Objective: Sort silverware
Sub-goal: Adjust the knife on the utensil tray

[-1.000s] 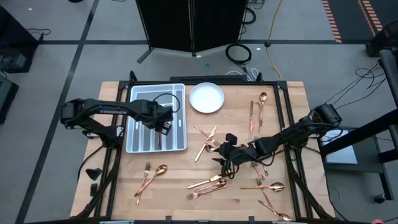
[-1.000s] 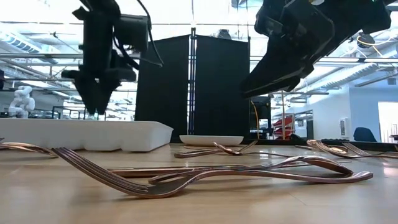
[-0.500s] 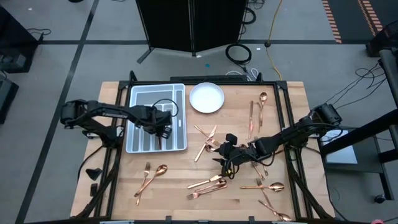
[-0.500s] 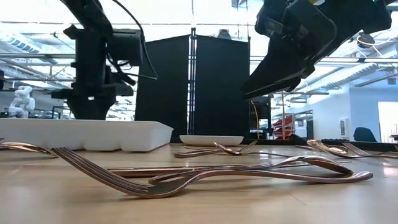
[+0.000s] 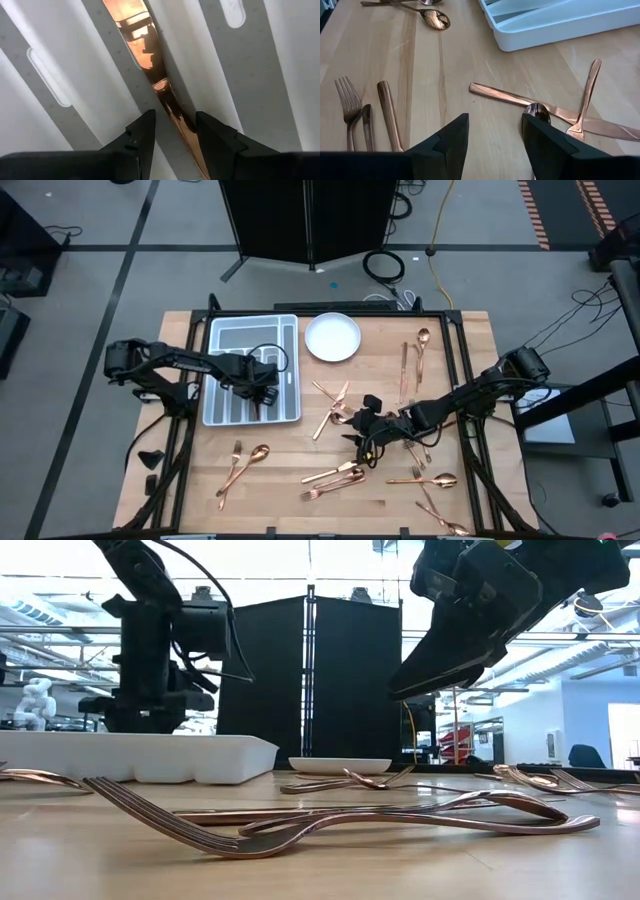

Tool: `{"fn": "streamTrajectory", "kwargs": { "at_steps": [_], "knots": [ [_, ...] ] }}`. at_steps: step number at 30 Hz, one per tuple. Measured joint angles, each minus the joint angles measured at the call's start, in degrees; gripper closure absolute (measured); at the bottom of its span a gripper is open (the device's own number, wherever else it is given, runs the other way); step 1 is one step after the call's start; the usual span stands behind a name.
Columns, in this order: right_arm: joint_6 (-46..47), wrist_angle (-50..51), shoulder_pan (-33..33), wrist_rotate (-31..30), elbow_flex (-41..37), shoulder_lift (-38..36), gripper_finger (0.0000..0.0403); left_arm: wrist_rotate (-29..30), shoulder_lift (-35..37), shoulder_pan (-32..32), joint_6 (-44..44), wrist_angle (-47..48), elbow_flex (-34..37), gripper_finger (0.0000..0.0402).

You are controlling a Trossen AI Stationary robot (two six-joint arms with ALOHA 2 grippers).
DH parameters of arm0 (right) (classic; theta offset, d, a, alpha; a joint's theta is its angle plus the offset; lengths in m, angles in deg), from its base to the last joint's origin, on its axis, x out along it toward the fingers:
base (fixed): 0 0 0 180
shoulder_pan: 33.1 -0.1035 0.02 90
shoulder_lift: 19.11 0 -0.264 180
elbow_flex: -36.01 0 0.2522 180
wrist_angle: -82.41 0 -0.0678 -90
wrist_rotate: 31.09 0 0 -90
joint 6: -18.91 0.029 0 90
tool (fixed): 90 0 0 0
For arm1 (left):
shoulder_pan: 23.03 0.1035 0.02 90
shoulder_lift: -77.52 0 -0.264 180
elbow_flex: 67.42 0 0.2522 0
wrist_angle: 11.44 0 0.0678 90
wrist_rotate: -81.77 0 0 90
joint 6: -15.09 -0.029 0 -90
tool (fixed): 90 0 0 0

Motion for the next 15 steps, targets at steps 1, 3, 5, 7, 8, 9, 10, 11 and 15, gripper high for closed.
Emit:
{"fn": "streamTrajectory", "kwargs": {
  "at_steps": [1, 3, 5, 7, 8, 9, 10, 11, 15],
  "knots": [
    [0.00, -0.02, -0.01, 0.00, 0.00, 0.00, 0.0229, 0.08, -0.06, 0.00, -0.06, 0.02, 0.00, 0.0260],
    [0.00, 0.00, -0.01, 0.00, 0.00, 0.00, 0.0229, 0.30, -0.11, -0.04, -0.37, 0.18, -0.20, 0.0267],
    [0.00, 0.00, 0.00, 0.00, 0.00, 0.00, 0.0229, 0.34, -0.12, -0.04, -0.50, 0.74, -0.92, 0.0284],
    [-0.02, 0.01, -0.01, -0.02, 0.00, 0.00, 0.0229, 0.47, -0.24, -0.04, -1.26, 1.00, -1.71, 0.0306],
    [-0.15, 0.04, -0.01, -0.01, 0.00, 0.00, 0.0229, 0.54, -0.24, -0.04, -1.59, 0.98, -1.97, 0.0318],
    [-0.20, 0.02, 0.00, -0.02, 0.00, 0.00, 0.0229, 0.67, -0.24, -0.04, -1.62, 1.02, -2.18, 0.0330],
    [-0.20, 0.02, -0.01, -0.02, 0.00, 0.00, 0.0229, 0.76, -0.24, -0.04, -1.48, 1.03, -2.25, 0.0340],
    [-0.20, 0.02, -0.01, -0.02, 0.00, 0.00, 0.0229, 0.81, -0.24, -0.03, -1.44, 0.87, -2.27, 0.0348],
    [-0.20, 0.02, -0.01, -0.02, 0.00, 0.00, 0.0229, 1.18, -0.24, -0.02, -1.47, 0.76, -2.34, 0.0359]
  ]
}}
